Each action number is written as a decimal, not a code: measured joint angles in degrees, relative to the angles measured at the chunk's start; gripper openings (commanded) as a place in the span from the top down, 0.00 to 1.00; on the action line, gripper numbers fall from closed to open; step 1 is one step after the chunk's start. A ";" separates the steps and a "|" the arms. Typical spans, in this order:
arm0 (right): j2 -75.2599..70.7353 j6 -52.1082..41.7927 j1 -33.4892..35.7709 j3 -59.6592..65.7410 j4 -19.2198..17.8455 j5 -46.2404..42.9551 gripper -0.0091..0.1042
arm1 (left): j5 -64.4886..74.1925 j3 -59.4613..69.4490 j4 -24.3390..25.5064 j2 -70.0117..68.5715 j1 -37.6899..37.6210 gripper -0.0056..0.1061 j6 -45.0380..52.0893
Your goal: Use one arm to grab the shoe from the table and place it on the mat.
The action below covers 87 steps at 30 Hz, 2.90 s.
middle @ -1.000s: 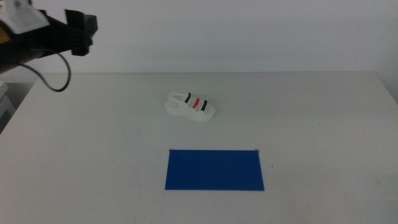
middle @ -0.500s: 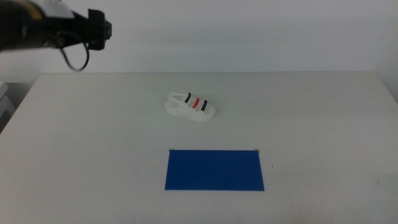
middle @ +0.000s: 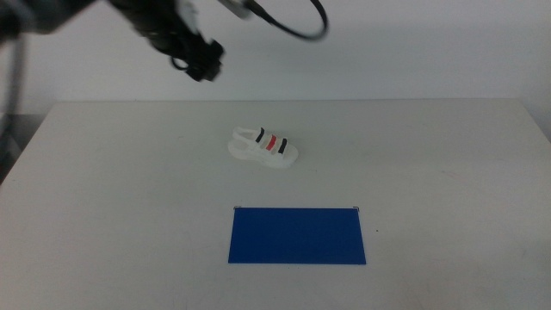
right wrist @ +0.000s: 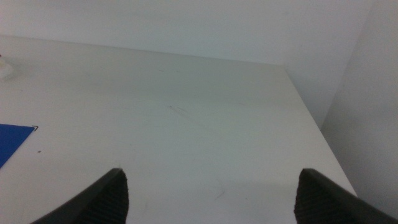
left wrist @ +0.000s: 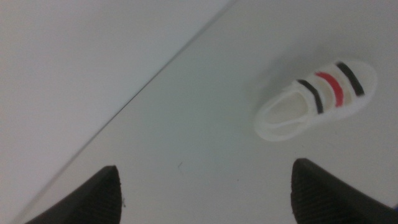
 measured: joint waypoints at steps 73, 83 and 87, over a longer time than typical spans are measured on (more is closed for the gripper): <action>0.00 0.00 0.00 0.00 0.00 0.00 0.23 | 9.20 -24.70 -11.93 32.76 -2.75 0.88 54.34; 0.00 0.00 0.00 0.00 0.00 0.00 0.23 | 18.35 -31.96 -9.75 32.76 -2.75 0.96 46.36; 0.00 0.00 0.00 0.00 0.00 0.00 0.23 | 18.71 -33.22 -9.73 31.19 -2.95 0.96 42.97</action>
